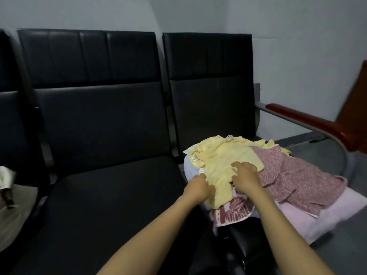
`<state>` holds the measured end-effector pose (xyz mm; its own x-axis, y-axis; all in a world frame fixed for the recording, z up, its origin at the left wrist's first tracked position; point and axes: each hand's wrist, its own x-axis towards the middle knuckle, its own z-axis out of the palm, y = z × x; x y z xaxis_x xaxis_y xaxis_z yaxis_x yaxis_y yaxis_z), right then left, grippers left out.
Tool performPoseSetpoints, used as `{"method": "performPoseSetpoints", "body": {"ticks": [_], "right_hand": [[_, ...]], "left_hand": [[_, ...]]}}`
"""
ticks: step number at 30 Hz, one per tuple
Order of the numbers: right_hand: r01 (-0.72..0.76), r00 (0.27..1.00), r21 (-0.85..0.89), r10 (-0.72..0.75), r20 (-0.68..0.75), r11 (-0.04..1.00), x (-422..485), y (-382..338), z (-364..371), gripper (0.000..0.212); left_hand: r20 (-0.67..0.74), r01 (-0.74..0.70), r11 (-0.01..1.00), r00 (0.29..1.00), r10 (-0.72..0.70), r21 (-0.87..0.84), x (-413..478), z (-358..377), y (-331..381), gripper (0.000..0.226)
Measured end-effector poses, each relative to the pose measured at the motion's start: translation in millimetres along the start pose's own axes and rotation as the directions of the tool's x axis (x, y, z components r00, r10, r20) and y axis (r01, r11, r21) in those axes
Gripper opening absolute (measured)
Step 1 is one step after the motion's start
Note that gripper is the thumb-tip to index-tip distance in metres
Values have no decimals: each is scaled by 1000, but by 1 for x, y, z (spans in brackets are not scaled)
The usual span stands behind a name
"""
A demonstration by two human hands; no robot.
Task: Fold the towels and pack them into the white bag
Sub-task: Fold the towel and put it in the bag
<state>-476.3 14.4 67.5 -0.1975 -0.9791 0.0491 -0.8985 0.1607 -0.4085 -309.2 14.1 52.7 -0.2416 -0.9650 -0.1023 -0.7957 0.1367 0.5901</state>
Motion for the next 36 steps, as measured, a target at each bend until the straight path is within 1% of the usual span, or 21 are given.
{"method": "performPoseSetpoints", "body": {"ticks": [3,4,5,7,8,9,11,12,15,17,19,21,22,24,26,28,30,32,33,34,36], "right_hand": [[7,999,-52,-9,-44,999,29,0,4,63],[-3,999,-73,0,-43,997,40,1,4,64],[-17,999,-96,13,-37,995,52,3,6,62],[-38,999,-169,33,-31,985,68,6,7,48],[-46,999,-212,40,-32,976,75,8,8,40],[-49,998,-251,40,-39,967,79,9,10,36],[-44,997,-279,26,-67,959,83,11,13,34],[-38,997,-259,19,-75,965,82,11,15,35],[14,999,-87,-17,-35,996,71,7,17,41],[109,993,-1,-109,46,994,57,3,12,49],[237,960,-44,-227,161,971,39,-6,9,51],[328,923,-104,-296,245,939,19,-18,13,45],[346,913,-99,-311,263,933,10,-26,16,39],[362,903,-35,-341,262,932,-9,-46,25,33],[375,891,62,-378,251,925,-32,-73,36,33],[394,871,172,-426,246,903,-58,-102,50,28],[412,832,249,-473,289,877,-83,-129,67,22],[443,762,275,-520,386,853,-104,-148,81,23],[463,729,279,-540,421,841,-111,-154,87,24],[470,714,284,-549,435,836,-116,-156,92,26],[449,729,299,-539,422,842,-122,-158,100,28]], "left_hand": [[-16,58,982,998,-62,-181,30,17,7,52],[-20,78,978,996,-83,-195,38,20,8,51],[-19,94,980,995,-99,-175,46,24,8,47],[-44,109,981,992,-117,-162,54,26,6,33],[-65,105,971,990,-121,-216,56,26,5,30],[-85,88,947,989,-120,-308,57,26,5,32],[-146,26,857,982,-118,-515,54,22,5,27],[-176,-7,807,977,-120,-590,49,18,6,24],[-196,-61,641,970,-141,-765,37,9,8,20],[-217,-99,580,967,-137,-809,27,0,6,20],[-260,-140,521,952,-164,-842,13,-16,1,23],[-277,-162,477,944,-182,-864,-6,-35,-11,25],[-285,-168,496,943,-172,-852,-18,-46,-19,25],[-294,-166,580,946,-134,-798,-46,-66,-39,25],[-289,-147,668,951,-108,-730,-79,-85,-64,24],[-299,-130,726,948,-107,-675,-112,-103,-95,23],[-291,-94,794,951,-108,-600,-145,-119,-127,19],[-247,-13,852,959,-137,-524,-175,-131,-158,13],[-224,33,868,961,-164,-495,-188,-135,-170,17],[-205,87,880,957,-203,-468,-198,-137,-181,27],[-220,205,903,928,-302,-379,-211,-136,-198,42]]}}
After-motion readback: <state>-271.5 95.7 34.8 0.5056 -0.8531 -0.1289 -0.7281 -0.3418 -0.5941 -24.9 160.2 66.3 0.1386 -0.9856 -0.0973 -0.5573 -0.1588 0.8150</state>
